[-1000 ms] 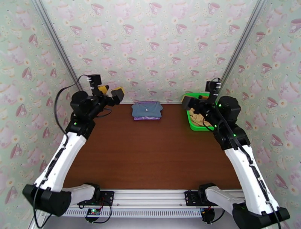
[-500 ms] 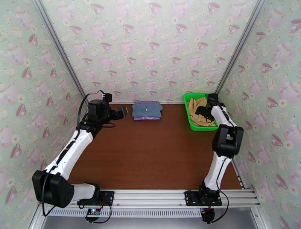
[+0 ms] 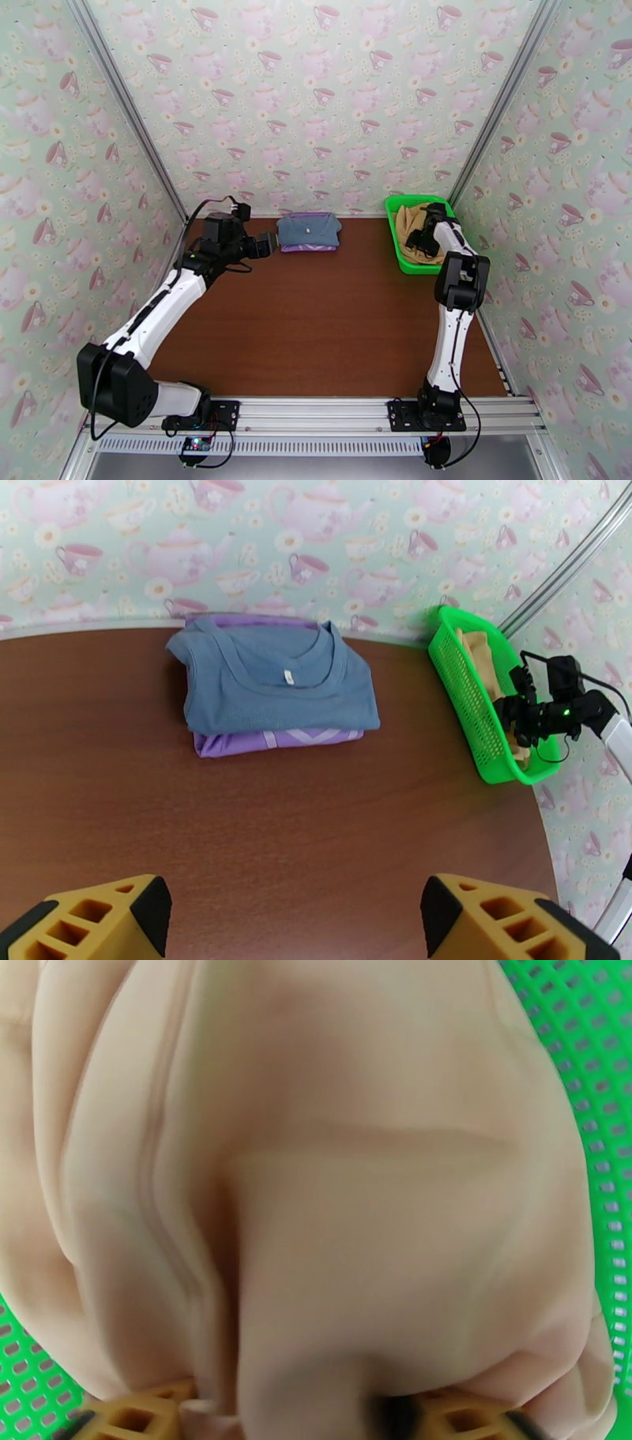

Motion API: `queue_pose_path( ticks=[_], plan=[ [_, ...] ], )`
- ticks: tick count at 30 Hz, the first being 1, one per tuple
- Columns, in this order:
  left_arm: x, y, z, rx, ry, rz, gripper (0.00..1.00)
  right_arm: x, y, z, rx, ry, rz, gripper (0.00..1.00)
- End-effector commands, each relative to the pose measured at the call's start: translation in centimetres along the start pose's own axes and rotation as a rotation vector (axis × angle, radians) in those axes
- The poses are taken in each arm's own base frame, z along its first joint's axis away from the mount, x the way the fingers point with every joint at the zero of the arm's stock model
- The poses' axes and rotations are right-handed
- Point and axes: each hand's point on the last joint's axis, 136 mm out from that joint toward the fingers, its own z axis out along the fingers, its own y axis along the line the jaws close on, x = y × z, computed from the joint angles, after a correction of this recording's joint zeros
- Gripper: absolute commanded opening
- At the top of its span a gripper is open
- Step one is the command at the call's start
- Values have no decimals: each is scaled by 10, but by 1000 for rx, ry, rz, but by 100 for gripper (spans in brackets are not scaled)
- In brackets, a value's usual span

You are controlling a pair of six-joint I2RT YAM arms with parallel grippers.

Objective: Fold and stack the mixed laundry pile

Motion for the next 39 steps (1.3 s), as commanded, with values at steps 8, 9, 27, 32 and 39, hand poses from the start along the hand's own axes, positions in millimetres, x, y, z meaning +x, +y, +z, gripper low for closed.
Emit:
queue_pose_path(
  ticks=[8, 9, 27, 32, 39],
  plan=[
    [-11, -14, -19, -13, -41, 35, 86, -36, 44, -104, -222, -210, -19, 0],
    [-11, -13, -22, -20, -45, 29, 86, -45, 48, -131, -240, -273, -21, 0],
    [-15, -1, -76, -126, -109, 0, 82, 30, 167, -465, -754, -768, -267, 0],
    [-15, 17, -108, -250, -114, -5, 82, 88, 238, -453, -858, -667, -380, 0],
    [-9, 45, -155, -427, -136, -9, 82, 167, 323, -386, -868, -502, -548, 0]
  ],
)
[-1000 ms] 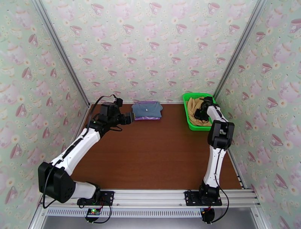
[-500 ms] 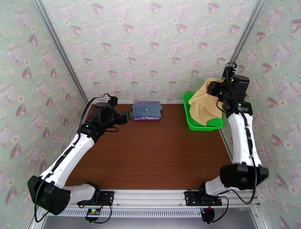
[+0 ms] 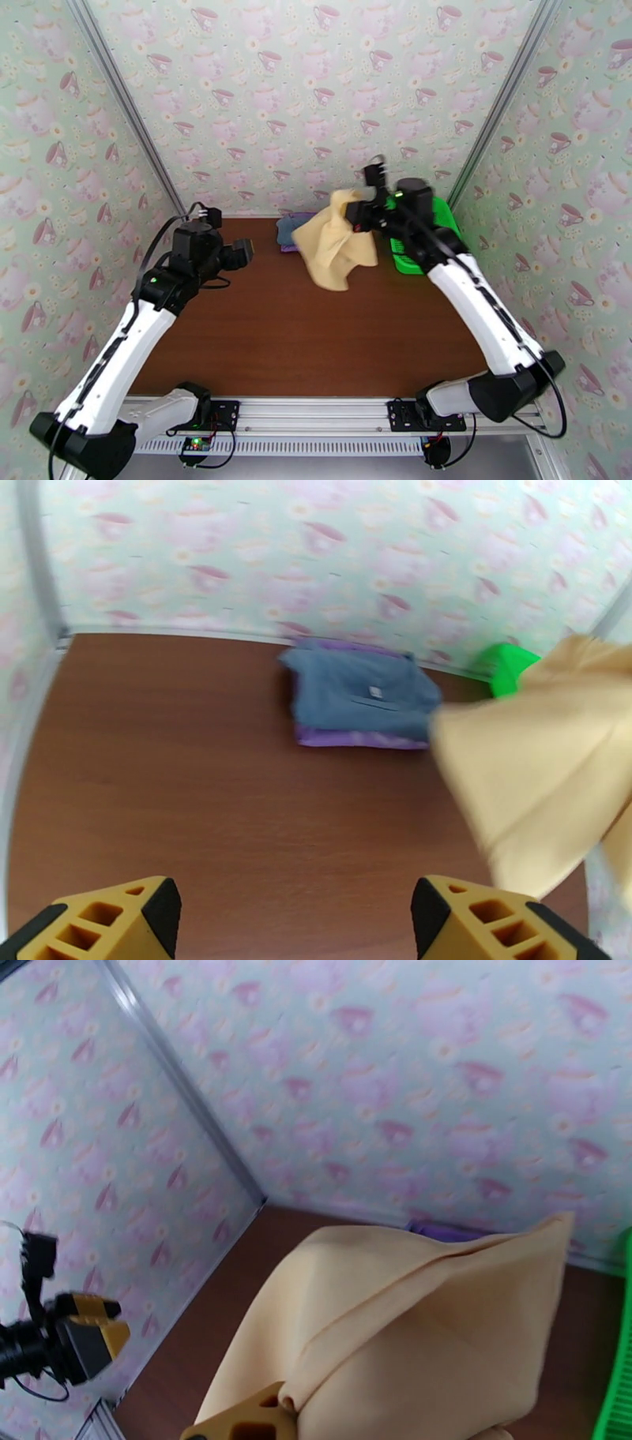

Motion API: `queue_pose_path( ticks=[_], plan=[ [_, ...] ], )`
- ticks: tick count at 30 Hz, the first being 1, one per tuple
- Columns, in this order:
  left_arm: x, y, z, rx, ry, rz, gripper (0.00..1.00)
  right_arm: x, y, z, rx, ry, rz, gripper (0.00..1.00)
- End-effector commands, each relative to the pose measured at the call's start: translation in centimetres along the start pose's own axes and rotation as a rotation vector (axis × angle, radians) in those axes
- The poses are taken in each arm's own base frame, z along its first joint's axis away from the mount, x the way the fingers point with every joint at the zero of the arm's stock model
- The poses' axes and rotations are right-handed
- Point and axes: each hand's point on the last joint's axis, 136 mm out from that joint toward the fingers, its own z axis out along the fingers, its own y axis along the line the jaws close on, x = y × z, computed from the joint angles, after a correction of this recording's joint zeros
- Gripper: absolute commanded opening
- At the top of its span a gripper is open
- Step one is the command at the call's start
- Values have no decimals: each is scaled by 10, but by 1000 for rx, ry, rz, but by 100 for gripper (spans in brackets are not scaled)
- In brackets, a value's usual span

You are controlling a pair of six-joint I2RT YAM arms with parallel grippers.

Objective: Fold and stack the mixed laundry pile

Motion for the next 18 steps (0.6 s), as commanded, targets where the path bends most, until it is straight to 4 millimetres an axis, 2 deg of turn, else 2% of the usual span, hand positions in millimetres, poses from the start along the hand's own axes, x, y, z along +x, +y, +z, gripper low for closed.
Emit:
queue_pose_path(
  ticks=[1, 4, 7, 8, 10, 12, 13, 15, 17, 18],
  plan=[
    [1, 28, -24, -124, -7, 0, 82, 34, -2, 27, 54, 41, -37, 0],
    [11, 37, -28, -152, 13, 5, 83, 104, -34, 43, 144, 165, 25, 0],
    [27, 38, -21, -148, 62, 7, 84, 175, -75, 44, 289, 307, 68, 1],
    [35, 38, -16, -141, 87, 5, 84, 200, -90, 40, 350, 360, 77, 11],
    [51, 35, -5, -118, 135, -8, 85, 230, -110, 34, 431, 424, 69, 34],
    [70, 31, 9, -91, 186, -29, 86, 245, -123, 28, 490, 449, 54, 64],
    [77, 29, 15, -79, 206, -42, 86, 249, -127, 26, 507, 460, 47, 70],
    [98, 26, 30, -55, 256, -71, 87, 247, -130, 23, 530, 464, 23, 79],
    [113, 19, 44, -16, 294, -102, 89, 242, -130, 21, 535, 461, 7, 82],
    [129, 19, 54, -9, 329, -119, 89, 238, -128, 20, 532, 457, 0, 82]
  ],
)
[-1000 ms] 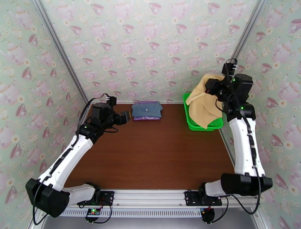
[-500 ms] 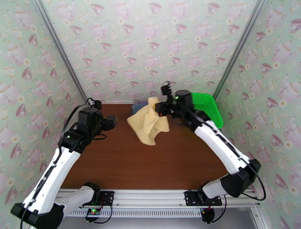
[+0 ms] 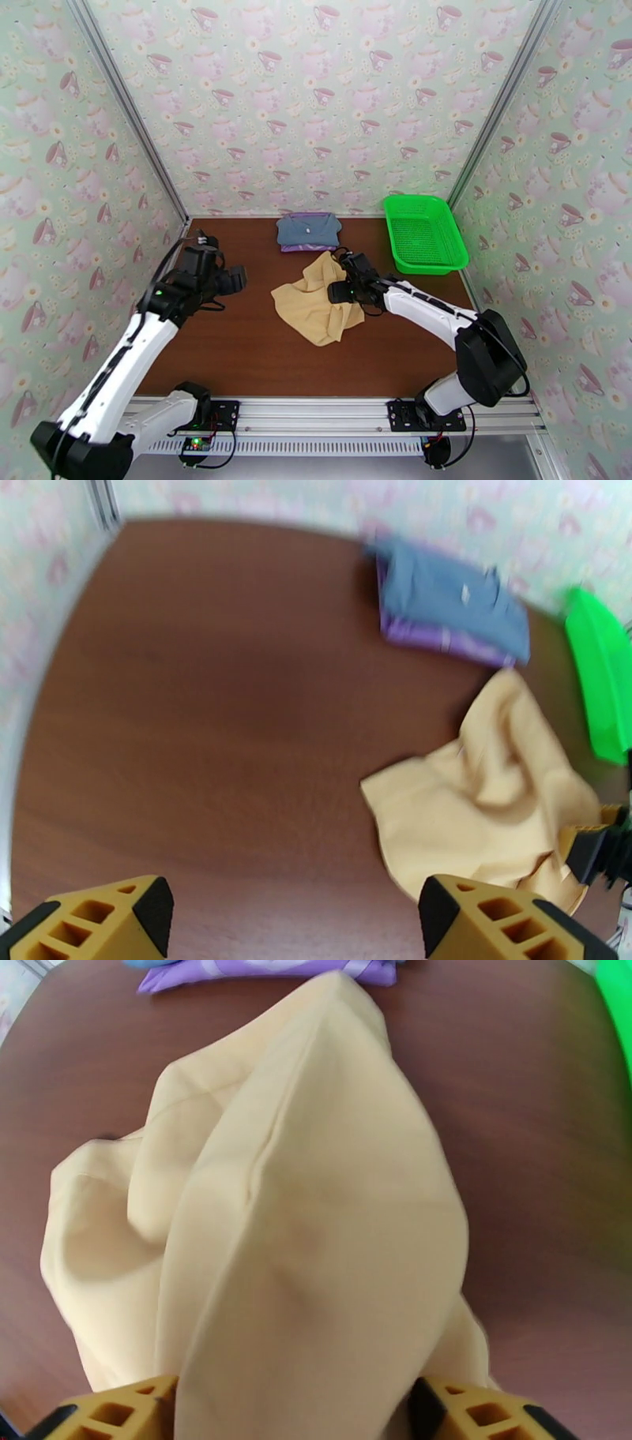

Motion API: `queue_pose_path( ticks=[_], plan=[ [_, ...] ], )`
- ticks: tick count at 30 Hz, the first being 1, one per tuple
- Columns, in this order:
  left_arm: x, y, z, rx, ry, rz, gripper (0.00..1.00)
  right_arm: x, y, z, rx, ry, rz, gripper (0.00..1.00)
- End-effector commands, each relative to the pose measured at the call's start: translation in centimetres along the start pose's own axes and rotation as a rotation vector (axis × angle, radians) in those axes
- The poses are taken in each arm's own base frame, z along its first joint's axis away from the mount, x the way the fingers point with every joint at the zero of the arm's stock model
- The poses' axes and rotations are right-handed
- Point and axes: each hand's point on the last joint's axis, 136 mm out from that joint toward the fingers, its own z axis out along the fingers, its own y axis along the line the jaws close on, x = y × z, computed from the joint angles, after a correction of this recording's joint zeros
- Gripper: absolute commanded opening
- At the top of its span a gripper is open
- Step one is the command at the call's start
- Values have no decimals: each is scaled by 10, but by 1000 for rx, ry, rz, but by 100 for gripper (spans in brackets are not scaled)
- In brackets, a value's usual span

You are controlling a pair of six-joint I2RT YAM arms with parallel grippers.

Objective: Fold and stack the mixed laundry pile

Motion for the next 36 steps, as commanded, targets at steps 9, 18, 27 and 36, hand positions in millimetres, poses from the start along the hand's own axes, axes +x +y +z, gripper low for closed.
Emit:
queue_pose_path(
  ticks=[9, 18, 27, 36],
  plan=[
    [54, -63, 114, 237, 239, -124, 78, -19, -5, -72, 12, -128, -72, 91],
    [68, -85, 188, 172, 326, -146, 67, -1, -4, -110, -66, -174, -32, 88],
    [106, -67, 225, -99, 477, -4, 55, 3, -1, -123, -118, -222, -9, 86],
    [137, -60, 228, -172, 549, 39, 10, 8, -3, -135, -130, -258, -37, 85]
  ],
)
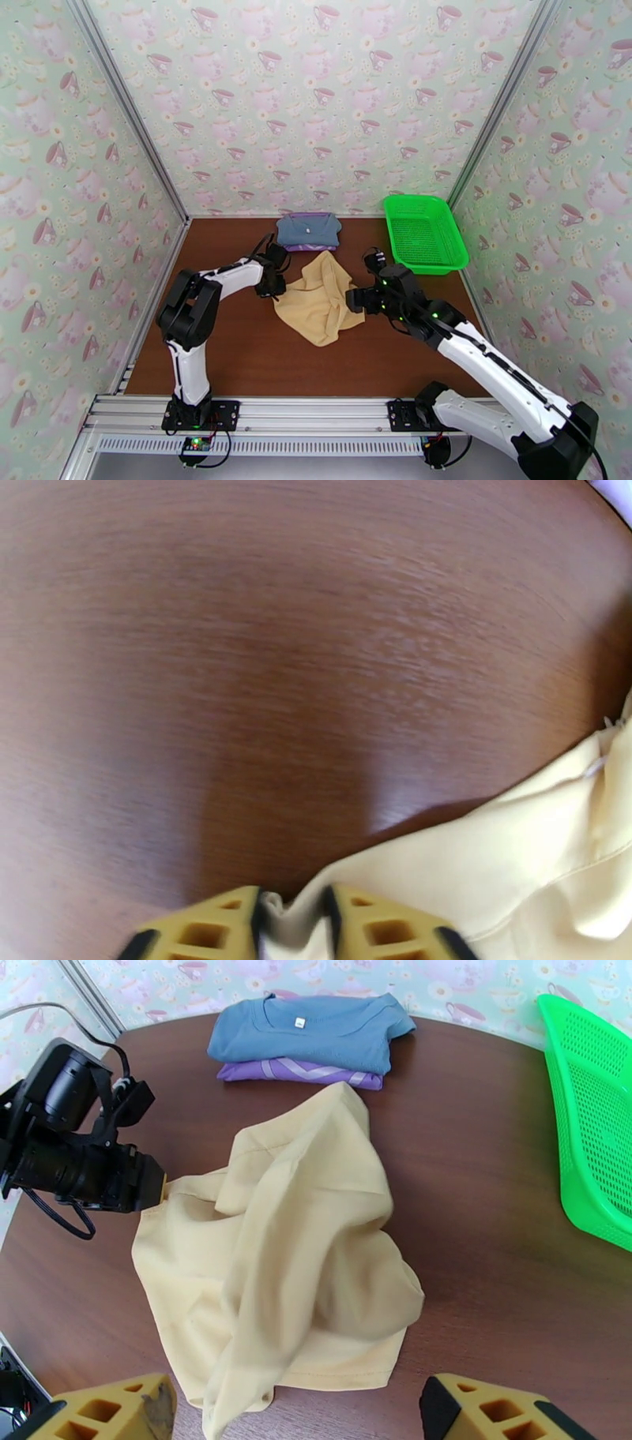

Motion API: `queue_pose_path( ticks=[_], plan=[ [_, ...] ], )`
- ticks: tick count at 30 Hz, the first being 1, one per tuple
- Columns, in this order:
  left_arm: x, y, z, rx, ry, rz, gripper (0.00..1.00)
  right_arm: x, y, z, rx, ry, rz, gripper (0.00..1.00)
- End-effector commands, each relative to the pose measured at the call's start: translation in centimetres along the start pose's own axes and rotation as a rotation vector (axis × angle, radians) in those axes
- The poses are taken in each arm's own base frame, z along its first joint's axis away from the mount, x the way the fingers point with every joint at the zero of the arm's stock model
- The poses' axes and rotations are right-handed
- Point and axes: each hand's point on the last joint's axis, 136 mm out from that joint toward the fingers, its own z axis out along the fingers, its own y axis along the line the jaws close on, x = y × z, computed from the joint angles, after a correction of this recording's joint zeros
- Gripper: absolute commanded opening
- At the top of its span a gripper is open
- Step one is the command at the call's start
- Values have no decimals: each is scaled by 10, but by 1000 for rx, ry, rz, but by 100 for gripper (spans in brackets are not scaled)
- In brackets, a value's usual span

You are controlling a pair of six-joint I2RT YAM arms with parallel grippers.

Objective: Fold and stack the mixed laundry pile

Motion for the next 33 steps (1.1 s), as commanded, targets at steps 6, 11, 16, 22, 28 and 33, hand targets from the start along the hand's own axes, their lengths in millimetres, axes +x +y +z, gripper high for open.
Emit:
queue_pose_path(
  ticks=[6, 11, 16, 22, 28, 33],
  plan=[
    [24, 4, 16, -47, 71, 40, 0, 15, 11, 4, -58, 51, -45, 84],
    [-25, -5, -71, -1, -90, 60, 0, 45, 39, 19, -92, 169, -215, 86],
    [-61, -12, -164, 66, -247, 66, 0, 93, 78, 40, -124, 322, -451, 84],
    [-64, -16, -191, 127, -283, 55, 0, 129, 129, 58, -212, 382, -651, 78],
    [-64, -27, -220, 232, -337, 19, 0, 104, 172, 91, -191, 257, -578, 76],
    [-56, -35, -251, 329, -388, -26, 0, 77, 213, 99, -62, 20, -492, 85]
  ],
)
